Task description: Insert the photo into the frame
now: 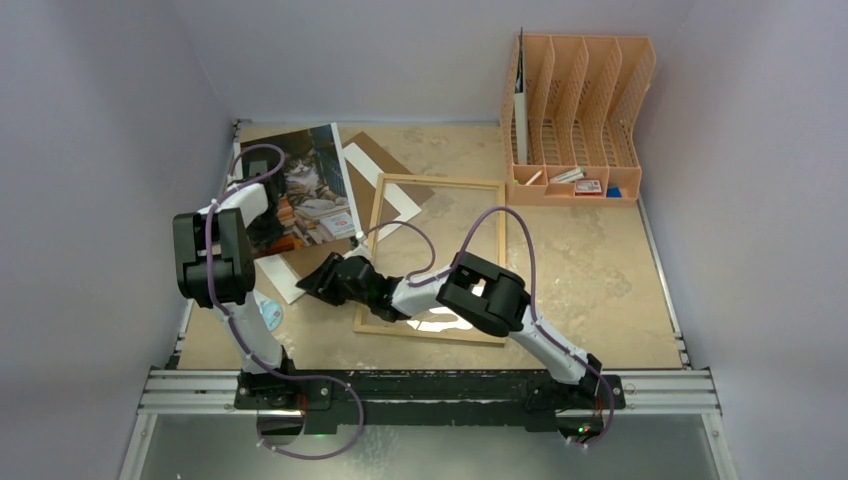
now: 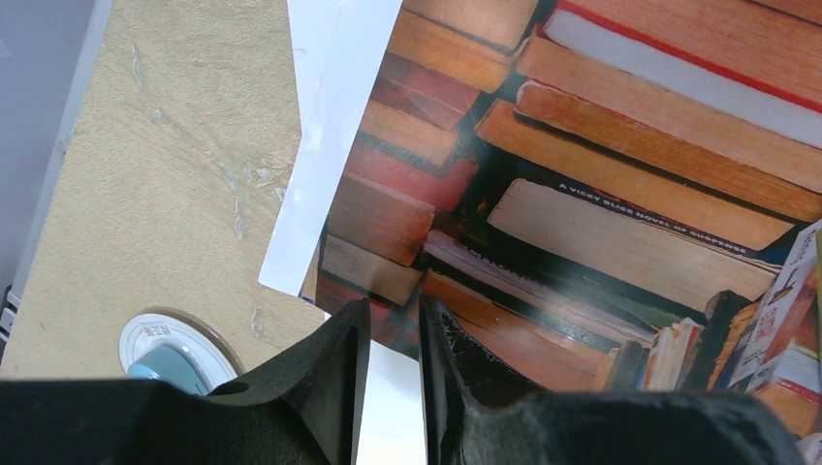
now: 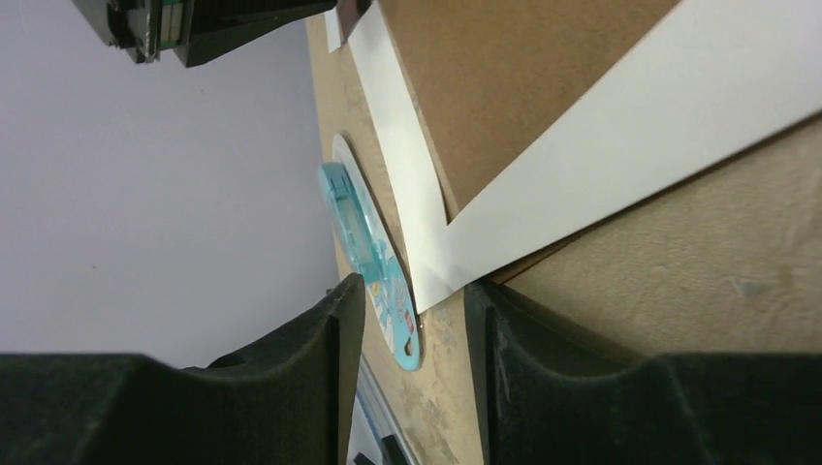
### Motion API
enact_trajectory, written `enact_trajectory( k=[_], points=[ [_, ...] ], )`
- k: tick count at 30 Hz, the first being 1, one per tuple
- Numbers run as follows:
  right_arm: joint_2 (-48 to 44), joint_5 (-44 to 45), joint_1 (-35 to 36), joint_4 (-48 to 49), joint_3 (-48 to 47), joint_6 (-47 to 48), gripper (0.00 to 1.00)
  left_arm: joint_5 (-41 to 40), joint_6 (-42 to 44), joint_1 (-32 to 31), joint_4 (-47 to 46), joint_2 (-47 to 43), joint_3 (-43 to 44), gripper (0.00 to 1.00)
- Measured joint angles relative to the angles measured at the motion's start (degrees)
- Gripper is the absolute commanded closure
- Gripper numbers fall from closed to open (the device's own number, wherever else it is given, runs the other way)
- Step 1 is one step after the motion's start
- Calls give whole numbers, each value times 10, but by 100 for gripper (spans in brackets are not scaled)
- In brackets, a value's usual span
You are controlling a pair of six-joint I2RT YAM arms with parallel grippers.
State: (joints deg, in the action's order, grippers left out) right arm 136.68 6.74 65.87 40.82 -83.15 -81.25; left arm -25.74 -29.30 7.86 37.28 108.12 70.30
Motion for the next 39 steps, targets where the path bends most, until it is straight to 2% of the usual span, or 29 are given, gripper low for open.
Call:
enact_trajectory(
  k=[5,9,17,19,25,29,32,39],
  points=[
    [0,0,-3,-13,2,-27,68,0,0,0,2,2,3,73],
    [0,2,-6,-3,13,-42,80,0,0,0,9,6,9,73],
    [2,15,-25,59,33,-47,85,0,0,0,14,9,14,73],
    [4,16,-32,81,34,-46,83,0,0,0,15,10,15,73],
    [16,17,-37,81,18,-47,61,0,0,0,19,12,18,73],
    [33,17,-39,64,-5,-56,59,0,0,0,19,13,19,74],
    [35,18,-40,47,-19,-58,67,0,0,0,19,13,19,73],
    [35,22,-41,12,-28,-59,99,2,0,0,22,13,21,73]
  ],
)
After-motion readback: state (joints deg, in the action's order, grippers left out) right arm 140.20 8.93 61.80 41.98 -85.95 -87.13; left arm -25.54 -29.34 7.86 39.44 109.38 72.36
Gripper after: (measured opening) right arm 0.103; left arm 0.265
